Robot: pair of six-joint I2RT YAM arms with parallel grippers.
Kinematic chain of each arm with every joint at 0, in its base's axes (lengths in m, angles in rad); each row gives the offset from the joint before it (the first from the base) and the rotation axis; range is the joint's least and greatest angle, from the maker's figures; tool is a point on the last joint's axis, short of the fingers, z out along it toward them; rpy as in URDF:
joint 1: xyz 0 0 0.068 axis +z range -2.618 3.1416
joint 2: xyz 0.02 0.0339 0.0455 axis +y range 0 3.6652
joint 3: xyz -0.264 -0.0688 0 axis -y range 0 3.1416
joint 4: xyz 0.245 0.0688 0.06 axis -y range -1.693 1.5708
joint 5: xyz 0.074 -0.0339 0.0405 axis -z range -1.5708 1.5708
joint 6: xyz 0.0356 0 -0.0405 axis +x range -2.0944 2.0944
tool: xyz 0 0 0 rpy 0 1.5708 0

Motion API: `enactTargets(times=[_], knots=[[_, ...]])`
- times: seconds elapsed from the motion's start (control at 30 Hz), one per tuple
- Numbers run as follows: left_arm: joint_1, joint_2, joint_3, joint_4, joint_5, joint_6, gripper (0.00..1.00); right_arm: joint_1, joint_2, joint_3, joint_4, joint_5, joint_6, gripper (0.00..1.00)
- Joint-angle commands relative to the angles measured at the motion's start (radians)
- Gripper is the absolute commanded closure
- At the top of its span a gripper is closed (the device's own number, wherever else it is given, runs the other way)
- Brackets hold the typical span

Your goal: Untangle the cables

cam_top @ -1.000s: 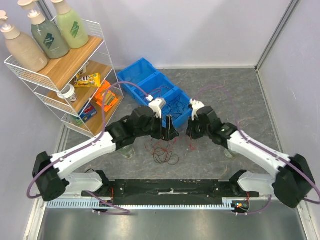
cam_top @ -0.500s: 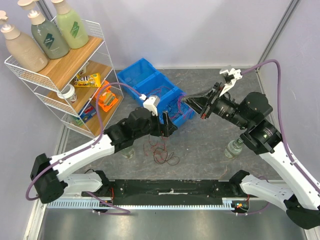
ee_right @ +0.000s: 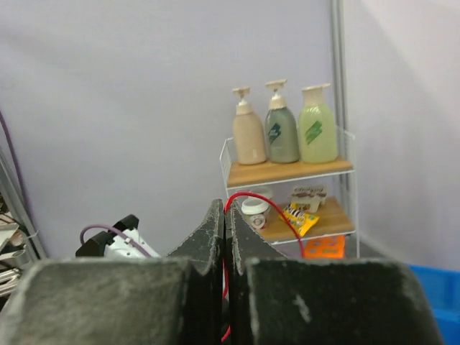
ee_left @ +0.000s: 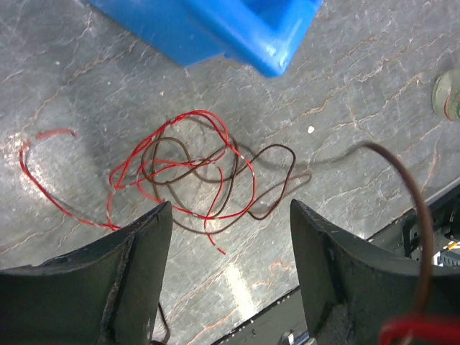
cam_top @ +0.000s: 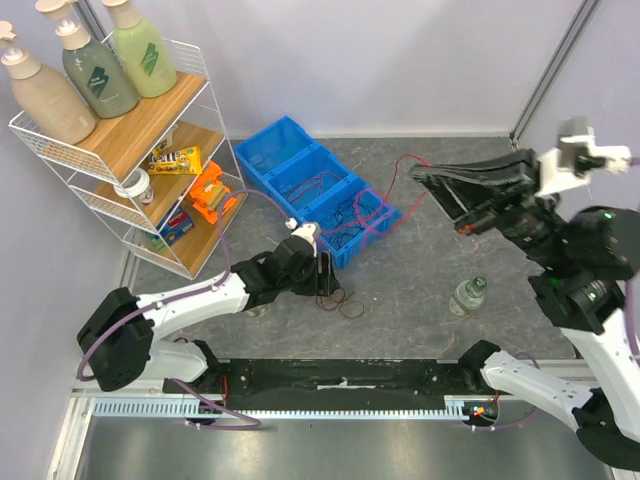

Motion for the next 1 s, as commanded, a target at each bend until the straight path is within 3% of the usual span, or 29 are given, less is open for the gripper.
enactTargets(times=[0.0,0.2,0.5,0.7,0.8,0.97], knots=[[0.004,-0.102,-0.043,0.071,-0.008,0.000,0.30,0.001,-0.046,0.019,-0.030,0.107,-0.109,1.00],[0.004,-0.177,-0.050,0.028,-0.053,0.037,0.38,0.001,-0.053,-0.043,-0.116,0.202,-0.175,1.00],[0.004,-0.358,-0.084,0.092,0.012,0.190,0.17,0.001,-0.106,-0.028,-0.225,0.394,-0.315,1.00],[0.004,-0.447,-0.119,0.084,-0.022,0.227,0.12,0.001,-0.198,-0.051,-0.187,0.512,-0.353,1.00],[0.004,-0.458,-0.112,0.031,-0.108,0.206,0.10,0.002,-0.246,-0.057,-0.185,0.634,-0.376,1.00],[0.004,-0.451,-0.121,0.032,-0.097,0.200,0.10,0.002,-0.260,-0.026,-0.194,0.655,-0.407,1.00]])
